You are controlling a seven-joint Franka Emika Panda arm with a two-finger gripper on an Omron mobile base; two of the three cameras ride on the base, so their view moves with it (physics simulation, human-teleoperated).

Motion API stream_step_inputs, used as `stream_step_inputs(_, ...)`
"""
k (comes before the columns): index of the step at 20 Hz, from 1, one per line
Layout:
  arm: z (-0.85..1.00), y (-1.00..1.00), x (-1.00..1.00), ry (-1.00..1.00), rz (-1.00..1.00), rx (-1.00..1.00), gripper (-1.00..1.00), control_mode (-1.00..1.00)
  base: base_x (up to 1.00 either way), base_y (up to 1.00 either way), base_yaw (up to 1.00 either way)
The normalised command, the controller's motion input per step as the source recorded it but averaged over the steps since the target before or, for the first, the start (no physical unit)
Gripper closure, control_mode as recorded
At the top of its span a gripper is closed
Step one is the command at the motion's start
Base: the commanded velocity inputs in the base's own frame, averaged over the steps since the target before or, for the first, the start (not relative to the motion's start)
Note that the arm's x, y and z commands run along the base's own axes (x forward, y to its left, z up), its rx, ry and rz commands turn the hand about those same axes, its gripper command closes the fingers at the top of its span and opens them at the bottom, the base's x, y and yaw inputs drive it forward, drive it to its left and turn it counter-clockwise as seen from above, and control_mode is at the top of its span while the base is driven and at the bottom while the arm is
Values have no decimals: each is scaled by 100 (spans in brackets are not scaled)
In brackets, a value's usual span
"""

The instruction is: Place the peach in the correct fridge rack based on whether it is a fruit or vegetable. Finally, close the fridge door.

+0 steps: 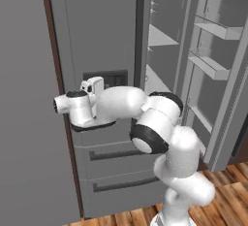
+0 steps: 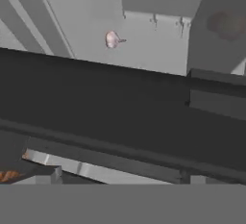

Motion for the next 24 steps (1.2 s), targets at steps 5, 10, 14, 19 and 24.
stream_step_inputs(5,0,17,-80,-28,24,-7,-100,-100,0,0,0)
stream_step_inputs(10,5,-27,-75,-27,6,0,-100,-100,0,0,0)
stream_step_inputs(14,33,-6,-77,-24,12,1,-100,-100,0,0,0)
stream_step_inputs(19,37,-19,-86,-13,17,22,-100,-100,0,0,0)
stream_step_inputs(24,64,-55,-66,-1,6,49,-100,-100,0,0,0)
